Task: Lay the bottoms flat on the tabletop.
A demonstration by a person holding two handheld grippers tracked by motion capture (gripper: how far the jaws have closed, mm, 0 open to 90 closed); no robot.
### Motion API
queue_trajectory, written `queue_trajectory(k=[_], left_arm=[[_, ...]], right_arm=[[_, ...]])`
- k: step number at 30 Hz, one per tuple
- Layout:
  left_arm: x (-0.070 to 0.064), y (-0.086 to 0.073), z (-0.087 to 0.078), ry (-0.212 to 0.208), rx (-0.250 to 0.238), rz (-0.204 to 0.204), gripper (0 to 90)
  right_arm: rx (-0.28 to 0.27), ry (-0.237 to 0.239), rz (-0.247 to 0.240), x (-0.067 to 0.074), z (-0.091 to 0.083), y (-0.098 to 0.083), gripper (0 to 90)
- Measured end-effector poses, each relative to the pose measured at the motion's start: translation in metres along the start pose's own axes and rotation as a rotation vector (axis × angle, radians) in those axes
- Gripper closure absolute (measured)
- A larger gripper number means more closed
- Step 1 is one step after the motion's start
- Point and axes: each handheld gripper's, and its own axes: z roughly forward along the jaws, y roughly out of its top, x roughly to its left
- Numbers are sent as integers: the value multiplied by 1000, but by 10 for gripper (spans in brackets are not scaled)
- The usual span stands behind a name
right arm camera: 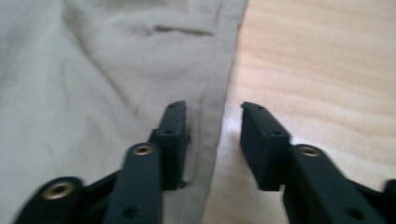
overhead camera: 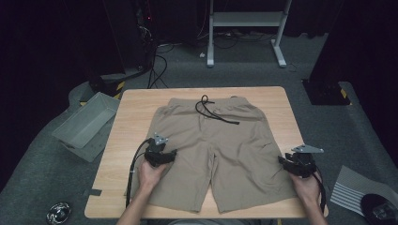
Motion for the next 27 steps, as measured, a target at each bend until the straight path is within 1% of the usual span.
queue_trajectory(k=[1, 2, 3, 4, 5, 6, 7, 8, 9, 10, 11, 12, 13, 14, 15, 16, 17, 18, 20, 21, 22, 24, 25, 26, 27], left_arm=[[1, -1, 1, -1, -9, -3, 321], [3, -2, 3, -3, -25, -17, 299], [3, -4, 3, 1, -43, -25, 287], [2, -4, 3, 8, -43, -25, 286], [2, -4, 3, 12, -43, -27, 285], [1, -4, 3, 17, -42, -25, 285], [1, -5, 2, 23, -43, -23, 285], [0, -5, 2, 25, -44, -21, 286], [0, -5, 2, 23, -42, -30, 285], [0, -5, 2, 19, -41, -37, 286], [0, -5, 2, 20, -40, -36, 285], [-2, -6, 1, 19, -39, -38, 285], [-5, -6, 0, 14, -36, -33, 285], [-8, -6, -1, 8, -32, -29, 286], [-12, -7, -3, -4, -26, -16, 298], [-16, -8, -4, -12, -24, -7, 303], [-21, -8, -6, -20, -22, 11, 304], [-26, -9, -8, -25, -22, 30, 304], [-34, -10, -10, -41, -20, 52, 304], [-37, -11, -10, -49, -18, 55, 304], [-38, -11, -10, -56, -21, 53, 303], [-37, -12, -8, -63, -29, 40, 301], [-36, -12, -7, -61, -37, 38, 300], [-35, -11, -5, -56, -46, 32, 297], [-34, -10, -4, -51, -45, 27, 300]], right_arm=[[-3, -1, -6, 1, 0, -1, 608], [-4, -3, -20, 2, 0, -2, 684], [-2, 8, -32, 3, -1, -2, 745], [1, 9, -47, 3, -1, -2, 796], [2, 1, -62, 4, -2, -2, 826], [8, -18, -82, 6, -4, -3, 842], [15, -41, -107, 7, -6, -4, 848], [27, -62, -121, 9, -8, -5, 847], [34, -72, -123, 9, -10, -6, 844], [39, -96, -123, 10, -12, -7, 817], [37, -120, -122, 12, -13, -8, 747], [24, -147, -122, 16, -15, -8, 644], [5, -153, -117, 21, -16, -7, 574], [-24, -129, -117, 29, -17, -5, 528], [-42, -95, -119, 35, -17, -4, 500], [-57, -28, -133, 46, -15, -1, 478], [-59, 6, -140, 54, -13, 0, 469], [-57, 36, -163, 63, -9, 3, 460], [-55, 85, -187, 78, -2, 8, 449], [-55, 103, -197, 84, 2, 11, 444], [-52, 111, -205, 89, 6, 14, 438], [-39, 112, -215, 93, 17, 18, 422], [-30, 115, -209, 93, 23, 19, 411], [-32, 123, -194, 91, 29, 20, 390], [-49, 139, -170, 87, 33, 21, 390]])
